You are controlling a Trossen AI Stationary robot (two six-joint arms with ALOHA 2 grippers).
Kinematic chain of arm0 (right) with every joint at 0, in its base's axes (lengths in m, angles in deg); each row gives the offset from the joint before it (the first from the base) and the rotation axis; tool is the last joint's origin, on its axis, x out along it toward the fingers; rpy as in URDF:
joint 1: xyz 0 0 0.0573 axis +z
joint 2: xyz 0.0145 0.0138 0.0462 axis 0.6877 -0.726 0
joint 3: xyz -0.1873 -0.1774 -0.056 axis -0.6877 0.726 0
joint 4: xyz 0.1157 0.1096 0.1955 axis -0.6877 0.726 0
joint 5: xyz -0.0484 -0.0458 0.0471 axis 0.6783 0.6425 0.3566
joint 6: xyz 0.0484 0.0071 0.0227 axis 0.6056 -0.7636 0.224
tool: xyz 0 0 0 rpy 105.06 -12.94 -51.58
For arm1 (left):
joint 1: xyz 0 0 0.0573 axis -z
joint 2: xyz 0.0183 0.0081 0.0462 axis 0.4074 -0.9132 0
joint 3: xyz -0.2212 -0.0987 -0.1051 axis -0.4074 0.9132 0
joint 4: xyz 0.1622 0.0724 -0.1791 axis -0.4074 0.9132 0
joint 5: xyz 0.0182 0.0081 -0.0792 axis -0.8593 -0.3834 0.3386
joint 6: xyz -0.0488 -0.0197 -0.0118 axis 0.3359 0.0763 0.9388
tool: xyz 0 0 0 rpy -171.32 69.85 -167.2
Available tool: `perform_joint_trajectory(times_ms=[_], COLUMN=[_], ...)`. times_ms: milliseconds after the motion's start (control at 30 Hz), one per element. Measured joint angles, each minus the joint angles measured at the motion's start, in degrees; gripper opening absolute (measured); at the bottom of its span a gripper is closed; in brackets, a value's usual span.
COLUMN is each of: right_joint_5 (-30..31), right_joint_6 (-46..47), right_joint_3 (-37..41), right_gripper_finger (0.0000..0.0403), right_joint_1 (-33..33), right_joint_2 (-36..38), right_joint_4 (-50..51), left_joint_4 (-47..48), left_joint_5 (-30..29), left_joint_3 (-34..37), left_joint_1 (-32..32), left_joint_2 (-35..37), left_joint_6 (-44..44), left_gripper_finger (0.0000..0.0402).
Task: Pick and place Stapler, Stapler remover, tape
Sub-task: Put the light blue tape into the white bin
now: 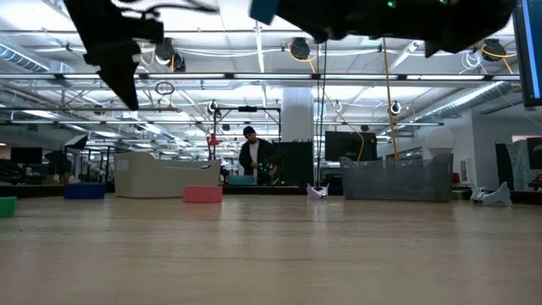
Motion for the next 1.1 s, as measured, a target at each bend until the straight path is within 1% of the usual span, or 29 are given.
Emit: perform_joint_trajectory(times_ms=[133,300,433,600,700,767,833,1100], right_joint_5=[-0.9,-0.9,-0.9,-0.8,-0.8,-0.8,-0.8,-0.5], right_joint_6=[-0.3,0.3,2.2,4.9,6.4,7.4,8.5,11.3], right_joint_3=[-6.4,-14.1,-19.6,-25.7,-28.6,-30.7,-32.6,-39.2], right_gripper_finger=[0.0034,0.0034,0.0034,0.0034,0.0034,0.0034,0.0034,0.0034], right_joint_1=[0.0,0.0,0.2,0.6,1.1,1.5,2.0,3.8], right_joint_2=[-4.0,-7.8,-11.5,-16.4,-19.2,-21.0,-22.6,-26.6], right_joint_4=[5.4,13.0,16.8,17.9,17.7,17.6,17.1,21.7], left_joint_4=[-10.3,-20.6,-26.7,-33.9,-34.2,-32.7,-32.2,-30.7], left_joint_5=[0.2,3.0,4.1,8.4,10.0,10.4,10.4,10.3], left_joint_3=[5.2,11.5,16.2,21.7,23.8,24.6,24.6,24.6], left_joint_1=[2.9,6.5,9.3,12.9,15.0,16.3,17.4,19.5], left_joint_2=[7.6,15.6,20.5,24.9,26.8,27.9,28.5,29.9], left_joint_6=[-3.7,-8.3,-10.2,-12.5,-11.8,-10.7,-9.9,-10.1], left_gripper_finger=[0.0035,0.0035,0.0035,0.0035,0.0035,0.0035,0.0035,0.0035])
